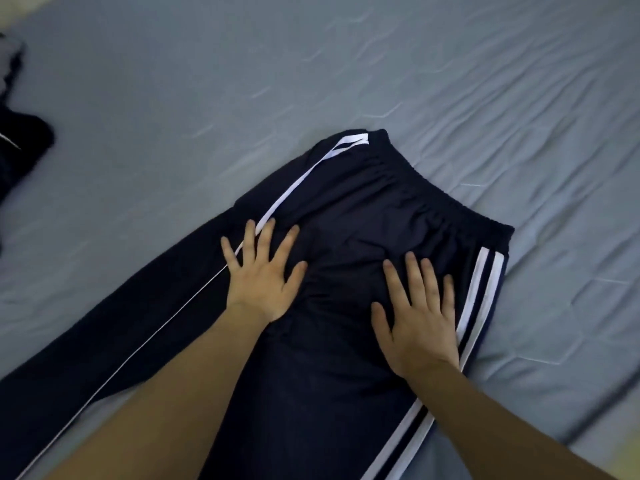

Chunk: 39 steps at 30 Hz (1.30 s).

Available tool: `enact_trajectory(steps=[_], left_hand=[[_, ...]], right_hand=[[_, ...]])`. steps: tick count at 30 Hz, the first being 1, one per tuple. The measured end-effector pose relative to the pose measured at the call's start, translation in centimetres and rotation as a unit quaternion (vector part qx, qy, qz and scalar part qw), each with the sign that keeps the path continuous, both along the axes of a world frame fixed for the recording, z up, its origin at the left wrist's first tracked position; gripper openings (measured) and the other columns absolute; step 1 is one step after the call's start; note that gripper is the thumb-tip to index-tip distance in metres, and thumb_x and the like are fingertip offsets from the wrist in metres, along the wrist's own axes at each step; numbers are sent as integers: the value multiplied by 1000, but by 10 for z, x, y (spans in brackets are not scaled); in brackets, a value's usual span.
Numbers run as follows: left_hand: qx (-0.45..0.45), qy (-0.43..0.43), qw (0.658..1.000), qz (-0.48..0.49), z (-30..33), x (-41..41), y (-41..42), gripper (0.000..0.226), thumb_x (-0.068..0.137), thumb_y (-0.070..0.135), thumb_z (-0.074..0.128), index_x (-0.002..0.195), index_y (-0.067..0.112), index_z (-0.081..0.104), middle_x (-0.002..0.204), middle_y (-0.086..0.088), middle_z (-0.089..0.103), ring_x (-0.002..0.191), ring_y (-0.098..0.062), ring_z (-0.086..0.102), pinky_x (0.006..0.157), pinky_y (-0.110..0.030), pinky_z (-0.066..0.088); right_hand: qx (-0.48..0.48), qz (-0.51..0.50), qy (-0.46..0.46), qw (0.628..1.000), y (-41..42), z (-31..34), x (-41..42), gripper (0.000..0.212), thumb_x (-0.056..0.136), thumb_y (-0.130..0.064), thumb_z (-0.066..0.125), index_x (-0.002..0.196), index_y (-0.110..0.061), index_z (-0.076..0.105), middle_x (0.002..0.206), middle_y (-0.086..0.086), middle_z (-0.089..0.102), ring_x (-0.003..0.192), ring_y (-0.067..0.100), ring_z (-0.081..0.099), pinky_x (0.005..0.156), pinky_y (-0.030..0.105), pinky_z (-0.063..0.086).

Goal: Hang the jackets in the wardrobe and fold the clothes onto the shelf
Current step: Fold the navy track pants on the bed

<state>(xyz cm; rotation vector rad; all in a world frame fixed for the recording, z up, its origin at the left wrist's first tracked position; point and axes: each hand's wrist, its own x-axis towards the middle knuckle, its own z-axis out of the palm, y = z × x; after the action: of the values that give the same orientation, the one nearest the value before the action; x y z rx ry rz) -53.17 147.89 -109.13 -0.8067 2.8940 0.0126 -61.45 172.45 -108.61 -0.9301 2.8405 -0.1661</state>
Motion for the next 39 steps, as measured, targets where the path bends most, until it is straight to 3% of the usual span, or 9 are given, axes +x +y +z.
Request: enact_trajectory(steps=[11, 16, 19, 22, 26, 31, 33, 36, 39], left_hand=[[-47, 23, 995, 85, 12, 34, 24, 70, 93, 63, 0, 156, 32, 2, 165, 5, -2, 148, -25, -20, 98, -55, -39], [-26, 31, 979, 202, 13, 194, -3, 71, 92, 67, -1, 155, 36, 1, 164, 9, 0, 149, -21, -18, 103, -57, -32], [-29, 0, 941, 337, 26, 336, -17, 73, 91, 68, -2, 155, 35, 11, 163, 5, 14, 149, -27, -18, 106, -63, -26], [-32, -26, 900, 434, 46, 434, -17, 73, 92, 63, 2, 151, 30, 29, 160, 3, 26, 147, -32, -21, 101, -65, -30], [-78, -18, 891, 446, 49, 477, -25, 62, 96, 53, 16, 143, 23, 43, 153, 2, 39, 150, -32, -8, 97, -62, -35], [-144, -24, 885, 443, 84, 476, -80, 58, 100, 43, 21, 120, 8, 62, 132, -8, 60, 148, -35, 10, 99, -67, -29], [-186, -49, 859, 475, 111, 473, -127, 66, 99, 48, 15, 126, 8, 60, 139, -11, 55, 149, -35, 4, 98, -71, -28], [-201, -175, 796, 544, 141, 452, -192, 78, 91, 59, 11, 154, 15, 27, 162, -16, 15, 147, -41, -15, 95, -80, -18], [-98, -150, 834, 522, 104, 411, -216, 80, 89, 62, 15, 156, 19, 8, 164, -11, -6, 146, -39, -21, 92, -83, -16]], right_hand=[[-3, -2, 73, 997, 0, -9, 4, 63, 95, -52, 9, 154, -32, 0, 163, 0, 2, 148, 20, -2, 119, 45, -7], [-76, 150, 99, 981, -45, 25, 45, 54, 95, -21, 41, 148, -18, 35, 157, 1, 27, 145, 17, 22, 120, 38, 6], [-146, 254, 41, 955, -104, 58, 125, 43, 93, -21, 47, 135, -18, 53, 148, 1, 43, 136, 17, 38, 116, 32, 20], [-104, 306, -66, 944, -166, 73, 207, 39, 95, -26, 42, 131, -18, 55, 139, 2, 51, 125, 23, 49, 106, 37, 37], [-51, 364, -48, 929, -230, 56, 288, 42, 92, -29, 40, 132, -18, 50, 136, 5, 49, 124, 26, 45, 104, 41, 36], [-127, 275, 11, 953, -275, 43, 294, 34, 92, -29, 38, 111, -12, 59, 122, 9, 54, 114, 30, 48, 97, 42, 38], [-132, 229, 9, 964, -302, 53, 268, 38, 92, -30, 36, 119, -14, 57, 132, 9, 48, 123, 31, 43, 103, 48, 33], [-70, 231, -30, 970, -347, 62, 227, 49, 96, -41, 29, 143, -38, 36, 158, -5, 20, 146, 26, 13, 109, 67, 5], [32, 286, -43, 957, -372, 30, 207, 52, 95, -61, 22, 146, -55, 15, 161, -16, -2, 149, 21, -7, 105, 72, -10]])
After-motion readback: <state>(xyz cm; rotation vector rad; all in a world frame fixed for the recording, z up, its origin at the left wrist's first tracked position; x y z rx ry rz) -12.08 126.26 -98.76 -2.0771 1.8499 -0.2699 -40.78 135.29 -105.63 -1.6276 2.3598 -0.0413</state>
